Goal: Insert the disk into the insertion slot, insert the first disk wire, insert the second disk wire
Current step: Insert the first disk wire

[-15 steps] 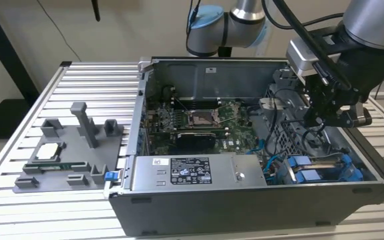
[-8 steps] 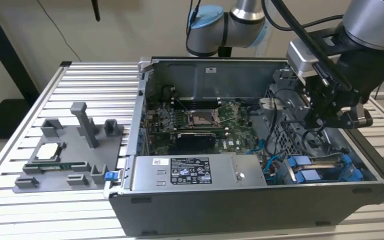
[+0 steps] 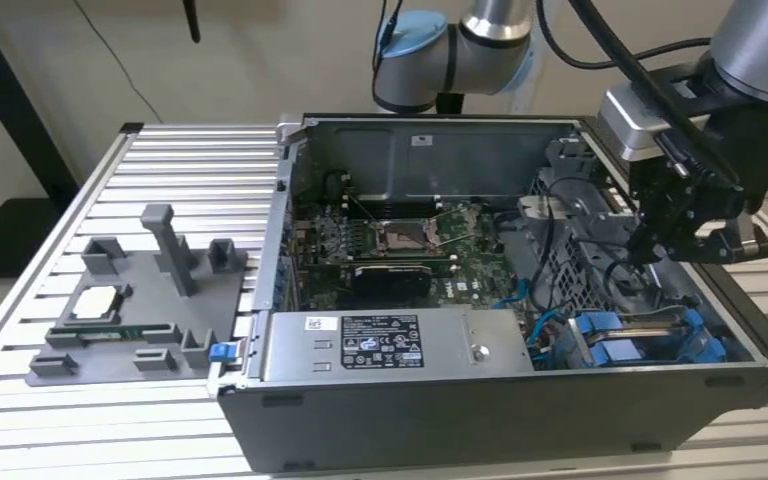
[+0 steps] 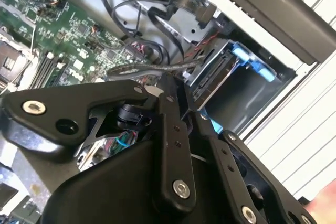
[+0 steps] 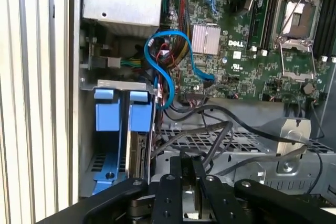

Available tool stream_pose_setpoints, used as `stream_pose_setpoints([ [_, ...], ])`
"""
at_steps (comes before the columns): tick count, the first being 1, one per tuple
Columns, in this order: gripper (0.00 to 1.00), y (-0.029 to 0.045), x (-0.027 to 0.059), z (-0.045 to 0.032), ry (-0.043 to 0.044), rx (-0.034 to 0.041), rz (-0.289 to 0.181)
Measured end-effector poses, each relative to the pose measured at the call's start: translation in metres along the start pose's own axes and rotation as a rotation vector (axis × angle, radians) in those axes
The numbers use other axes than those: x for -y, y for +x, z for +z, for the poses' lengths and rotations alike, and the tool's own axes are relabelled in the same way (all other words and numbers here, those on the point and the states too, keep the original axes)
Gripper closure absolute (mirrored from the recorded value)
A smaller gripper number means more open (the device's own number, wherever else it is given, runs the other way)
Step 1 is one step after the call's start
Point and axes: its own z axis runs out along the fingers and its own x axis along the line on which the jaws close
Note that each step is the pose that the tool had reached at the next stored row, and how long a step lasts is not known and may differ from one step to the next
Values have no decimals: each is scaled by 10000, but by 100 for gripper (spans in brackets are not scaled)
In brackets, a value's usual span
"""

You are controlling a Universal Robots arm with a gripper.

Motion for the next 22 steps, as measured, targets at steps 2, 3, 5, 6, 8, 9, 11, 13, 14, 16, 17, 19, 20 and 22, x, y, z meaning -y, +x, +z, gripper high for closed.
stream_pose_setpoints([
  [2, 100, 8, 40, 11, -18, -30, 0],
  [3, 100, 11, 55, 13, -34, -56, 0],
  [5, 100, 18, 83, 17, -75, -119, 0],
  [6, 100, 22, 97, 19, -100, -154, 0],
  [8, 100, 29, 124, 23, -168, -213, 4],
  [9, 100, 34, 140, 25, -226, -245, 9],
  [11, 100, 41, 172, 31, -343, -281, 23],
  [13, 100, 43, 189, 37, -373, -280, 41],
  [14, 100, 43, 190, 37, -373, -280, 42],
  [16, 100, 44, 193, 36, -374, -283, 41],
  [17, 100, 44, 193, 38, -389, -280, 44],
  [19, 100, 46, 204, 41, -645, -269, 82],
  [20, 100, 46, 215, 43, -810, -261, 109],
  [22, 100, 51, 261, 56, -1007, -252, 140],
])
